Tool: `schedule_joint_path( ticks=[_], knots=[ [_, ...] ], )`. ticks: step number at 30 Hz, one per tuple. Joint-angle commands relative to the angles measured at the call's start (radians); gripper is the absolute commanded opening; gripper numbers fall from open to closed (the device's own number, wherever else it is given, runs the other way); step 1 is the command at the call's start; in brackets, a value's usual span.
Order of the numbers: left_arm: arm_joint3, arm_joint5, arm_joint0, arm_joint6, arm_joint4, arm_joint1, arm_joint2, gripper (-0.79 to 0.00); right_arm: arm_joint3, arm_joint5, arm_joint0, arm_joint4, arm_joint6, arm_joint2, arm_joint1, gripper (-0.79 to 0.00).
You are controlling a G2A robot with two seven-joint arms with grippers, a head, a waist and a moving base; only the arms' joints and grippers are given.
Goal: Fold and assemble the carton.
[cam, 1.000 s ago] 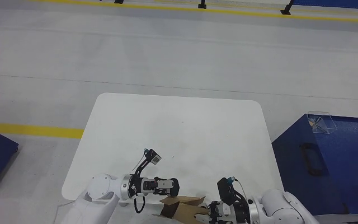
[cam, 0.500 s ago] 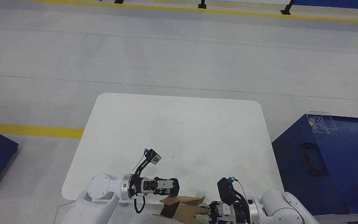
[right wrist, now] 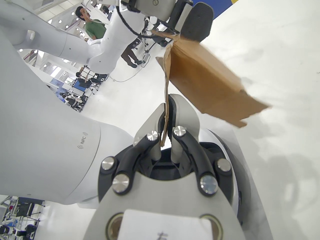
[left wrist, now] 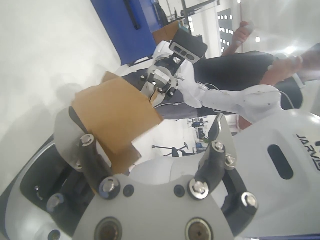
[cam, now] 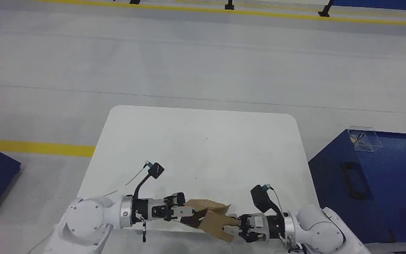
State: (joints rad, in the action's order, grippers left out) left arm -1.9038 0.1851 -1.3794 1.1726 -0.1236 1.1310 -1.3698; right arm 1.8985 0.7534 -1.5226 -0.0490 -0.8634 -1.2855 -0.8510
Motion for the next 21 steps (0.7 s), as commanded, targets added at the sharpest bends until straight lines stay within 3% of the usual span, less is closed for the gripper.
schedule_joint_path(
  ticks=[1, 6, 13, 21],
  knots=[
    [-0.031, -0.013, -0.027, -0.038, 0.047, -0.004, -0.015, 0.0, -0.003, -0.002, 0.001, 0.001, 0.001, -0.008, 0.002, -0.785],
    [-0.064, -0.105, -0.044, -0.067, 0.148, -0.014, -0.025, 0.0, -0.009, -0.006, 0.016, 0.015, -0.021, -0.012, 0.005, -0.785],
    [-0.064, -0.256, 0.02, -0.015, 0.328, -0.024, 0.026, 0.0, -0.005, -0.012, 0.07, 0.053, -0.069, 0.013, 0.006, -0.785],
    [-0.037, -0.306, 0.091, 0.01, 0.398, -0.027, 0.096, 0.0, -0.026, -0.011, 0.144, 0.155, -0.135, 0.074, 0.002, -0.785]
  ],
)
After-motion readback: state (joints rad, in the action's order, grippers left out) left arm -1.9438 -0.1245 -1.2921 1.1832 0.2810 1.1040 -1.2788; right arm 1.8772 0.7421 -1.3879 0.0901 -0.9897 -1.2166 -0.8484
